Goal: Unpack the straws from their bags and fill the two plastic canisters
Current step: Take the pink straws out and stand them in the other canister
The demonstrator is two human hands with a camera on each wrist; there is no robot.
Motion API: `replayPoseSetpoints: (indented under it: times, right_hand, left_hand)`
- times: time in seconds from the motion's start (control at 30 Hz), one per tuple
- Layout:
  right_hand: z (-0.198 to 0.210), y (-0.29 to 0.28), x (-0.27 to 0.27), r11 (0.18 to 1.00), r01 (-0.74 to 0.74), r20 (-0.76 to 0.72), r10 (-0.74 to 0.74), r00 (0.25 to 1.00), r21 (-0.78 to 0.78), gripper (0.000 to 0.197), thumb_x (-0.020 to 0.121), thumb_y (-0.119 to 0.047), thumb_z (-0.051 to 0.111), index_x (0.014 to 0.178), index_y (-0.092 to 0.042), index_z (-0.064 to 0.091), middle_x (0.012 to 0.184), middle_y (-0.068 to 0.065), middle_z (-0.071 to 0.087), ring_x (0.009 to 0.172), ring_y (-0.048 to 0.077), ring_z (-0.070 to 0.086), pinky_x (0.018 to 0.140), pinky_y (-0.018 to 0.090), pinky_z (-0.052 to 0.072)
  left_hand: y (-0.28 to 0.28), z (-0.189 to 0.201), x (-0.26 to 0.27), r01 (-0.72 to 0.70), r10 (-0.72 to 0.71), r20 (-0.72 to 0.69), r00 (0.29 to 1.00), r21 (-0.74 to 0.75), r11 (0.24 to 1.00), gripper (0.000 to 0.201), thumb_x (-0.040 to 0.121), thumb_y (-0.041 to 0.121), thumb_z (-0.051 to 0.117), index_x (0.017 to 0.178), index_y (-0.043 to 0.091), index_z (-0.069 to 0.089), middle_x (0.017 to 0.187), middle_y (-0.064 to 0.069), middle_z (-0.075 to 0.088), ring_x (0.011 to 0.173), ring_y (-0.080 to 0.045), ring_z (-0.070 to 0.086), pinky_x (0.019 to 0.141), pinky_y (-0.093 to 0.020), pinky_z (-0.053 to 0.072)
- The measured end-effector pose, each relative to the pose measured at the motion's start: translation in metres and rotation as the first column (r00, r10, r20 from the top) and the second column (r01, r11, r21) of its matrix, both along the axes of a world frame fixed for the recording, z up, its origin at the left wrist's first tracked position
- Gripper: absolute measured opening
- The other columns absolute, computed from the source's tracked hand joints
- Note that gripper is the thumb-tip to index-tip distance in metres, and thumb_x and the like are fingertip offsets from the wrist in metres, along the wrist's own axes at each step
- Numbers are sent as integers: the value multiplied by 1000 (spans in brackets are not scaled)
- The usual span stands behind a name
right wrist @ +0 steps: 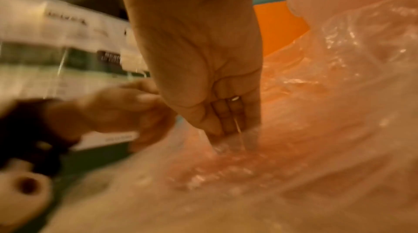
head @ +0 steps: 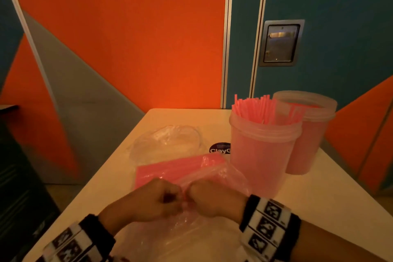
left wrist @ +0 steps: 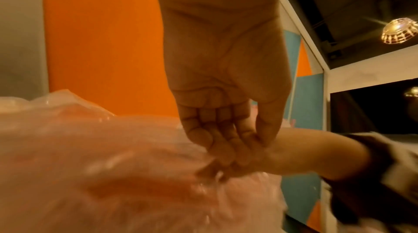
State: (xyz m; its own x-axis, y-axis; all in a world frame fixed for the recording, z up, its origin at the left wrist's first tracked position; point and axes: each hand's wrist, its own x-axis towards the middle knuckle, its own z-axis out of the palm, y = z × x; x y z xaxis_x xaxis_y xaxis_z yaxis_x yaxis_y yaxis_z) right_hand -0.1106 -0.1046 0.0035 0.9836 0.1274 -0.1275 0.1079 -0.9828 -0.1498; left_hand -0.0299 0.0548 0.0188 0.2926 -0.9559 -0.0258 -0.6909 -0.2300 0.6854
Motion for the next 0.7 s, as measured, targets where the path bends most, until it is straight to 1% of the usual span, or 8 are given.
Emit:
replayPoseSetpoints:
  times: [0.1, 0.17, 0.23, 0.3, 0.4, 0.53, 0.63, 0.7]
  right_hand:
    - [-15, -5, 10, 995, 45, 79, -53, 995, 91, 20, 91, -23, 54, 110, -22, 60, 117, 2, 59, 104, 20, 58, 92, 33, 49]
    - [-21, -7, 16, 999, 4, 152, -11, 988, 47, 31, 89, -17, 56, 120, -19, 54, 124, 5, 55, 109, 21, 55, 97, 32, 46]
    - [-26, -6, 21, 997, -23, 110, 32, 993, -78, 40, 89, -9, 52, 129, -8, 45, 130, 12, 49, 114, 27, 51, 97, 33, 43]
    - [-29, -6, 25, 984, -20, 40, 27, 999, -175, 42, 89, -12, 55, 129, -3, 44, 130, 15, 46, 113, 28, 50, 94, 34, 44]
    - [-34, -10, 29, 976, -24, 53, 37, 998, -218, 38, 89, -20, 57, 124, -5, 51, 126, 12, 50, 110, 27, 53, 92, 34, 45]
    - [-38, -15, 30, 988, 13, 157, 12, 988, -155, 23, 89, -21, 55, 109, -10, 61, 114, 8, 58, 105, 24, 57, 91, 31, 44]
    - [-38, -1, 29, 981, -43, 216, 84, 973, -192, 34, 84, -21, 60, 116, -10, 57, 121, 9, 52, 112, 25, 47, 97, 39, 38]
    - [-41, 12, 30, 981, -105, 245, 143, 959, -161, 33, 84, -17, 60, 116, -8, 56, 119, 10, 56, 109, 27, 51, 91, 40, 40]
  left_hand:
    - [3, -21, -12, -65, 26, 248, 968, 150, 987, 22, 87, 26, 48, 91, 19, 69, 86, 4, 69, 77, -10, 62, 76, -29, 50]
    - [4, -38, -6, -201, 156, 485, 860, 42, 979, 40, 84, 30, 35, 106, 20, 67, 106, 1, 67, 93, -14, 62, 85, -29, 48]
    - [8, -50, 4, -281, 276, 651, 707, -99, 955, 33, 81, 23, 49, 107, 17, 68, 107, 0, 67, 92, -16, 66, 80, -25, 53]
    - [12, -59, 13, -368, 343, 719, 605, -129, 921, 40, 59, 14, 77, 99, 13, 72, 96, -3, 71, 76, -19, 70, 60, -22, 55]
    - [15, -68, 24, -443, 358, 794, 492, -126, 888, 58, 42, 18, 88, 98, 11, 73, 99, -7, 70, 75, -21, 67, 67, -23, 55]
    - [18, -62, 18, -321, 361, 783, 506, -218, 922, 48, 59, 16, 77, 106, 12, 69, 107, -8, 68, 93, -24, 65, 84, -30, 45]
    - [19, -63, 13, -318, 340, 767, 544, -186, 930, 63, 46, 15, 76, 108, 6, 67, 106, -13, 67, 94, -28, 62, 79, -30, 51]
    - [19, -67, 16, -302, 309, 718, 624, -144, 942, 66, 44, 13, 75, 109, 6, 67, 107, -17, 66, 90, -32, 65, 78, -32, 55]
